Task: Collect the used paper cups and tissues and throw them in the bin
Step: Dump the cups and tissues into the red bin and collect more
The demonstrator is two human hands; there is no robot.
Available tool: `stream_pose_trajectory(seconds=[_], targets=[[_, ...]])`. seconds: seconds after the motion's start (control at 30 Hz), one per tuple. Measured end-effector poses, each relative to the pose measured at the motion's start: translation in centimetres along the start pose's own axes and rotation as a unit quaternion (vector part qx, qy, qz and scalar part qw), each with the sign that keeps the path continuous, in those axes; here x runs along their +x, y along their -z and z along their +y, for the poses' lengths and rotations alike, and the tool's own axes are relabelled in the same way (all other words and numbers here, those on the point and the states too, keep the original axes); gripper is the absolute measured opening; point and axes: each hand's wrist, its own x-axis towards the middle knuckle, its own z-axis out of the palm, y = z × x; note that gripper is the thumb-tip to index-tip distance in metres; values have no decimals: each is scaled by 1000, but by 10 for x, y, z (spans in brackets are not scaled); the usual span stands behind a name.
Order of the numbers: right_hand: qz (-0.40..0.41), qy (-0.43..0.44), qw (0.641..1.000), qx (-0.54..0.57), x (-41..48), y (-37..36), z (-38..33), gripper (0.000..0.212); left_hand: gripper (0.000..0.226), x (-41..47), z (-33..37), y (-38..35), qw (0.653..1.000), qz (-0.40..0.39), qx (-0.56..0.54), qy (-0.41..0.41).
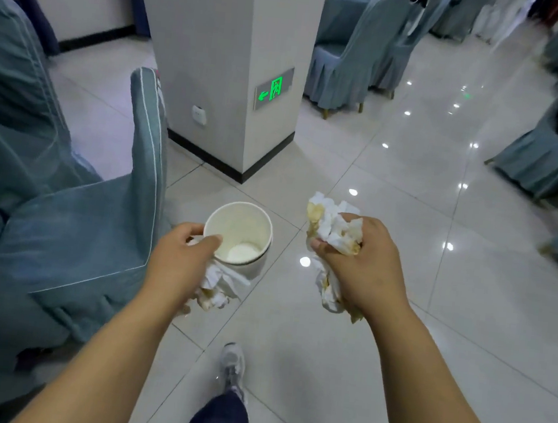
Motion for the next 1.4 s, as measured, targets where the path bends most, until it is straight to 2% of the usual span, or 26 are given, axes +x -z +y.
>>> stream_pose_trajectory(seconds=[0.3,0.5,0.57,0.63,0.77,0.83,0.9,1.0,1.1,1.23,1.4], targets=[[1,44,999,-30,227,-9,-30,25,13,206,87,-62,1000,20,-8,-10],[-20,66,998,-15,343,-32,-46,20,18,310,136,-77,998,57,-4,-23],[-26,55,998,-5,380,-44,-51,34,20,345,145,-80,997,75,-4,-16],[-37,66,997,-7,423,-58,-57,39,20,380,152,-83,995,95,-10,-11],[-93,125,988,-9,517,-90,-69,18,15,453,169,-89,989,150,-16,-7],[-117,153,981,-17,565,-105,-79,21,11,490,180,-92,984,179,-19,3],[-138,190,971,-51,613,-120,-92,36,10,525,194,-93,979,205,-15,19],[-177,263,942,-110,677,-147,-118,41,9,573,212,-90,970,241,-8,27],[-162,315,932,-79,719,-175,-144,32,9,608,218,-82,962,271,-10,44],[-232,317,918,-59,767,-227,-183,43,10,657,217,-54,946,314,15,78],[-257,351,898,-62,830,-307,-241,49,9,738,216,0,935,345,22,83]])
